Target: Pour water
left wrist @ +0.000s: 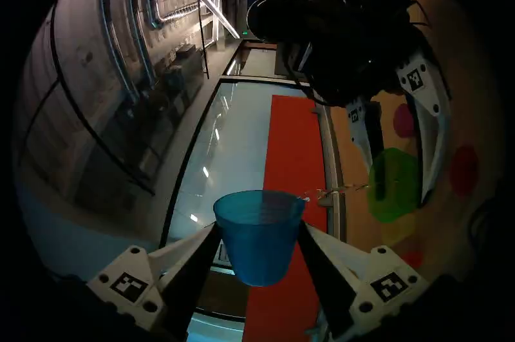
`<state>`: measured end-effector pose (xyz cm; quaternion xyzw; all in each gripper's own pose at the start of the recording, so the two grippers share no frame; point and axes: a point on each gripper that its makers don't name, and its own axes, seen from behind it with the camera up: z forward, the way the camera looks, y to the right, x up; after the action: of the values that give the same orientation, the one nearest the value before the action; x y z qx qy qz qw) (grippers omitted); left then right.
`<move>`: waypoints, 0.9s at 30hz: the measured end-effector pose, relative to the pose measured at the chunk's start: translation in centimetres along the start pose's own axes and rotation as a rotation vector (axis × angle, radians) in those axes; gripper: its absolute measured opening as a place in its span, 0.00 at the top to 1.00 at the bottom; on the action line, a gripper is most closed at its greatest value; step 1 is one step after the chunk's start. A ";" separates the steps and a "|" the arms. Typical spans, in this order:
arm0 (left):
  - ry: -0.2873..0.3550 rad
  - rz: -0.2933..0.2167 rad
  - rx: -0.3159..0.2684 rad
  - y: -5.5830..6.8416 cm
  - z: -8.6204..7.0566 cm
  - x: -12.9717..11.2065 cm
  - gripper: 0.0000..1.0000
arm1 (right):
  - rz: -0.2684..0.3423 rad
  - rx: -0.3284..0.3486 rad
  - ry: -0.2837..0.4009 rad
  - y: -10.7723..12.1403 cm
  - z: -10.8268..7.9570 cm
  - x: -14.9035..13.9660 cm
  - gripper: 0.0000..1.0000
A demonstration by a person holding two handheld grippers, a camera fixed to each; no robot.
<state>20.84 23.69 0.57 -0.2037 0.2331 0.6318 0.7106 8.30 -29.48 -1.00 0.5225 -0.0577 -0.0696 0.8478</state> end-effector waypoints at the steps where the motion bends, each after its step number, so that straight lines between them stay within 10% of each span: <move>1: 0.000 0.004 0.001 -0.1 0.0 0.0 0.17 | 0.000 0.000 0.000 0.0 0.0 0.0 0.12; 27: 0.013 0.122 0.028 -0.7 -0.1 0.8 0.17 | -0.005 -0.007 0.001 0.0 -0.2 0.0 0.12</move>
<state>21.59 24.21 0.00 -0.1831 0.2584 0.6695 0.6719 8.37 -29.29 -1.13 0.5198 -0.0554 -0.0718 0.8495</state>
